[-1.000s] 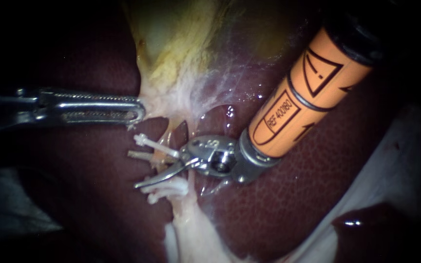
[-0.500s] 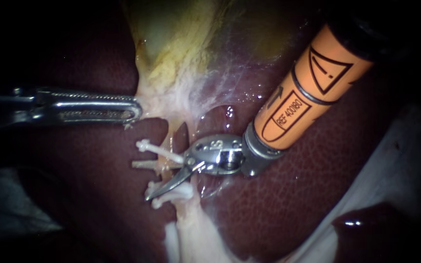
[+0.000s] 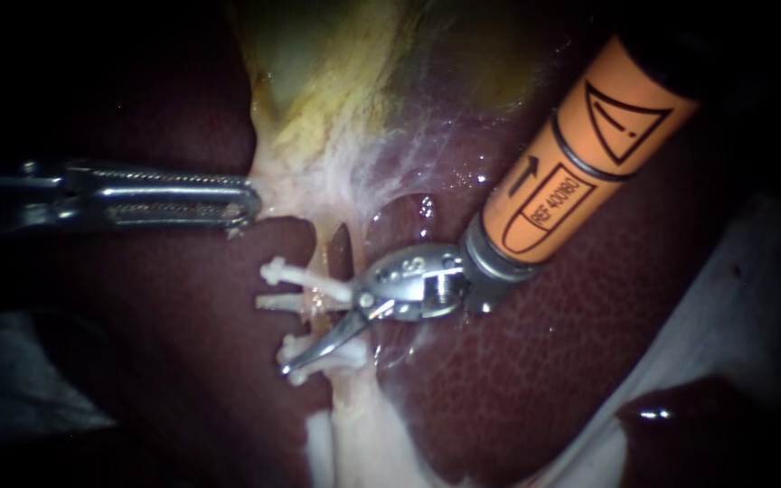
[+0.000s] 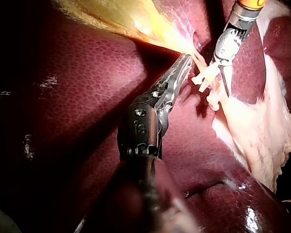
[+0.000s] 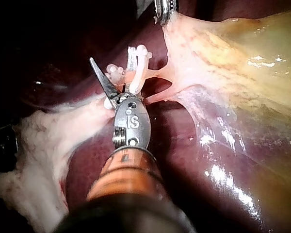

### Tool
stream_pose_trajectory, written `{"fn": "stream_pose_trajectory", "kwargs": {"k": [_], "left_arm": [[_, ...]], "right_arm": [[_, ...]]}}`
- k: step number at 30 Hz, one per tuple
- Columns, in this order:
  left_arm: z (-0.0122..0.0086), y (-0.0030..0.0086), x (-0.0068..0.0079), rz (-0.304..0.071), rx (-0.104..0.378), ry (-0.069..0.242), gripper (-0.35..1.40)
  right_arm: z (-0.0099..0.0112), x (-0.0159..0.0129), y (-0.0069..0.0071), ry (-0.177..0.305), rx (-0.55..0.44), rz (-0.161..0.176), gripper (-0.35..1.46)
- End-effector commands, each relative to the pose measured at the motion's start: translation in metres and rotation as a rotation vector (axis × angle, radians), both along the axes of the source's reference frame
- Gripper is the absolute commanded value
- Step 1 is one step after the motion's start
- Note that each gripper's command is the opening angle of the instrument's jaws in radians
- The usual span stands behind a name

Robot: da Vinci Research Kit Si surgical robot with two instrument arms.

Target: Go to the cutting position left tube

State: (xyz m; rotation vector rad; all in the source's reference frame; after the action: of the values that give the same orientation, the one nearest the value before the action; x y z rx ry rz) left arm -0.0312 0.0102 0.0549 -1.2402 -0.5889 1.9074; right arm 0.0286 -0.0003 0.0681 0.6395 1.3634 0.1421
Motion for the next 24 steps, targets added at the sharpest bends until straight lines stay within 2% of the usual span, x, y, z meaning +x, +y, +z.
{"fn": "stream_pose_trajectory", "kwargs": {"k": [1, 4, 7, 10, 15, 24], "left_arm": [[0.0001, 0.0, 0.0, -0.001, -0.001, 0.001, -0.35], [0.0002, 0.0, 0.0001, -0.001, -0.001, 0.001, -0.35], [0.0002, 0.0, 0.0001, -0.001, -0.001, 0.001, -0.35], [0.0002, 0.0, 0.0001, -0.001, -0.001, 0.001, -0.35], [0.0002, 0.0, 0.0001, -0.001, -0.001, 0.001, -0.35], [0.0001, 0.0001, 0.0, -0.002, -0.001, 0.001, -0.35]], "right_arm": [[-0.0002, -0.0002, 0.0002, -0.021, -0.006, -0.016, 1.21], [-0.0005, -0.0005, 0.0005, -0.11, -0.037, -0.074, 1.21], [-0.0003, -0.0005, 0.0005, -0.139, -0.049, -0.093, 1.21], [-0.0001, -0.0002, 0.0004, -0.131, -0.046, -0.086, 1.21], [-0.0001, 0.0008, 0.0005, -0.077, -0.031, -0.052, 1.23], [0.0009, 0.0024, -0.0004, -0.057, 0.032, -0.011, 1.26]]}}
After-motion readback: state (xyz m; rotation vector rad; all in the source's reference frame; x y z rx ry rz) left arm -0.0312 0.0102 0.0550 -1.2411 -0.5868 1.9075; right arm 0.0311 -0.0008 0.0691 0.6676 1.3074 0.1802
